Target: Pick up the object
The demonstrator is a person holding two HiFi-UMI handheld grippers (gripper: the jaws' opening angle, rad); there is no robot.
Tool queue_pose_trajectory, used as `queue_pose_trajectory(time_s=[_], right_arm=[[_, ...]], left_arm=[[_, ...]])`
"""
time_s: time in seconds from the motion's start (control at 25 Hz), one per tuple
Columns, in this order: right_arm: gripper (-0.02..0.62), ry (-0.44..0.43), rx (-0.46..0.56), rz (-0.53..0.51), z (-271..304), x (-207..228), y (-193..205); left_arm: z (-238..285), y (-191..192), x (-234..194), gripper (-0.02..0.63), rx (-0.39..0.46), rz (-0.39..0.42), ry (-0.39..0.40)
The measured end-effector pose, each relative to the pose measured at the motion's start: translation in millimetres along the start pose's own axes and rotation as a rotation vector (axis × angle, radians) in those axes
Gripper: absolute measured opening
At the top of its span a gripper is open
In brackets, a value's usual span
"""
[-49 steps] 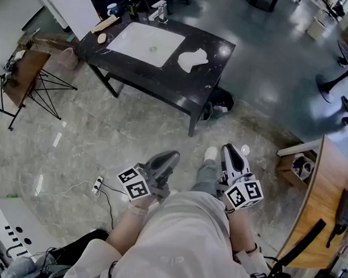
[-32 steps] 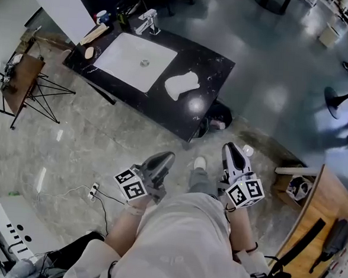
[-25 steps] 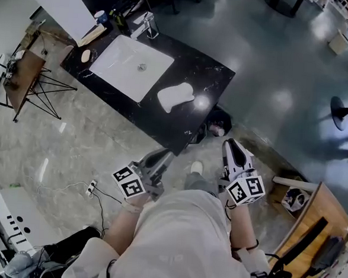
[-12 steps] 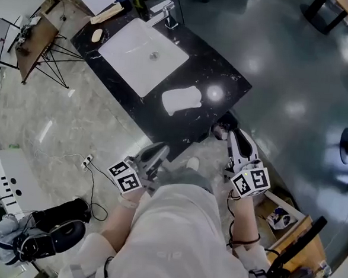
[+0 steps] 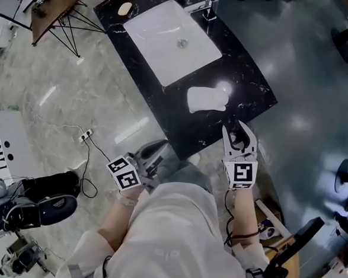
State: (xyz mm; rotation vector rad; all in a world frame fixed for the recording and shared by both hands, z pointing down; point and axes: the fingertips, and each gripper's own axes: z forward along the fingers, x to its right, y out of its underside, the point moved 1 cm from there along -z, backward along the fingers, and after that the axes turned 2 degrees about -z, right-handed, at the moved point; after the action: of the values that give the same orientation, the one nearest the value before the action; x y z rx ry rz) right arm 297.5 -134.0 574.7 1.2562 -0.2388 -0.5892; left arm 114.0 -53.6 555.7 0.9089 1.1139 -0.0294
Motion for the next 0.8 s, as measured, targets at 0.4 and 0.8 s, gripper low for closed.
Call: queue_pose_trajectory(time_s=[0.4,0.8], right_arm=[[0.212,0.027,-0.199,-0.604,70,-53,54],[0.242,0.074,-0.251,-0.839,113,-62,72]], left_arm=[[-34,4,-46,0.010,0.062,-0.081,-0.096],[-50,13,-80,0.009,0.101,-0.141,-0.152]])
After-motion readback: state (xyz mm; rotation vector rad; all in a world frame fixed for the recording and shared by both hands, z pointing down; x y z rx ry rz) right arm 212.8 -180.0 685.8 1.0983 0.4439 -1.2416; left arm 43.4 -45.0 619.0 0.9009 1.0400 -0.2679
